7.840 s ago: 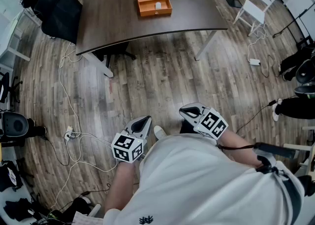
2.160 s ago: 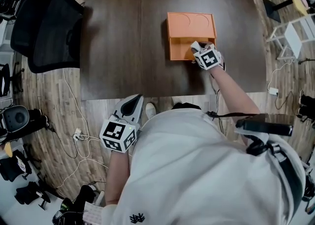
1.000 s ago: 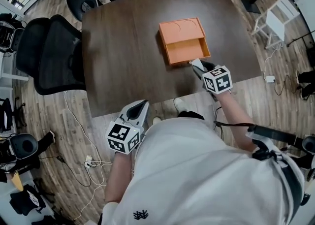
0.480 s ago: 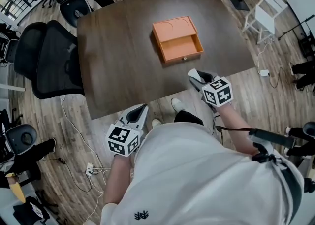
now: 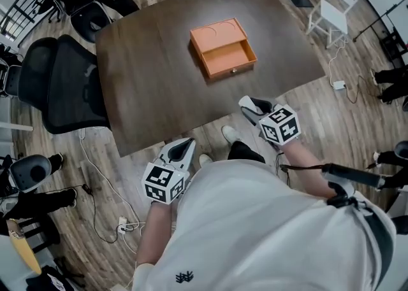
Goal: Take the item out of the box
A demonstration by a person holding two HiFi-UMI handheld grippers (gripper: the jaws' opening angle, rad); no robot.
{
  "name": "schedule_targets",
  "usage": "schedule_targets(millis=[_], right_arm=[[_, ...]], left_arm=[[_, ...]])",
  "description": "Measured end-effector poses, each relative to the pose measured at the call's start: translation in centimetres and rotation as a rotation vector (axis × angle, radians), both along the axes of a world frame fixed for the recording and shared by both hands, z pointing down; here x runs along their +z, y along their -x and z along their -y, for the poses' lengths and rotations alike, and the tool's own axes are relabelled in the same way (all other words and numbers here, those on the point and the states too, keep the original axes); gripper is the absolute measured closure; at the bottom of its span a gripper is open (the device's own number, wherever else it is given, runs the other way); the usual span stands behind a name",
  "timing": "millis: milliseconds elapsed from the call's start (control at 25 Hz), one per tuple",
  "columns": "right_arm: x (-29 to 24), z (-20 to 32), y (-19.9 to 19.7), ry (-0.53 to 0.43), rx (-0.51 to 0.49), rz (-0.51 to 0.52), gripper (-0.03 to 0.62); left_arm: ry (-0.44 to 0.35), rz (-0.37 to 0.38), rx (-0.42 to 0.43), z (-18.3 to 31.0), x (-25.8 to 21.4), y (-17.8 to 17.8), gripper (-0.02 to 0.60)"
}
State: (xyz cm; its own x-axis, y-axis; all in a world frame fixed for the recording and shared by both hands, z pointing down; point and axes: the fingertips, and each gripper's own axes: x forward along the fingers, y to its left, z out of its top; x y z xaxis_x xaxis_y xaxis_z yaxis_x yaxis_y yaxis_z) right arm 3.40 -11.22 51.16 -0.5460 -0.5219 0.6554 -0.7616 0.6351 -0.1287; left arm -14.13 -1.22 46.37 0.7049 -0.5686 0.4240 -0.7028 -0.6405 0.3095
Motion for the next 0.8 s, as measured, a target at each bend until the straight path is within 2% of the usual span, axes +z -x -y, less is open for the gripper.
schedule_targets(millis=[800], right_arm=[[-0.4,-3.7,1.6,-0.020,-0.011,0.020,0.430]], left_arm=[[0.005,-0.003,0.022,-3.0,0.5,0.5,0.571]])
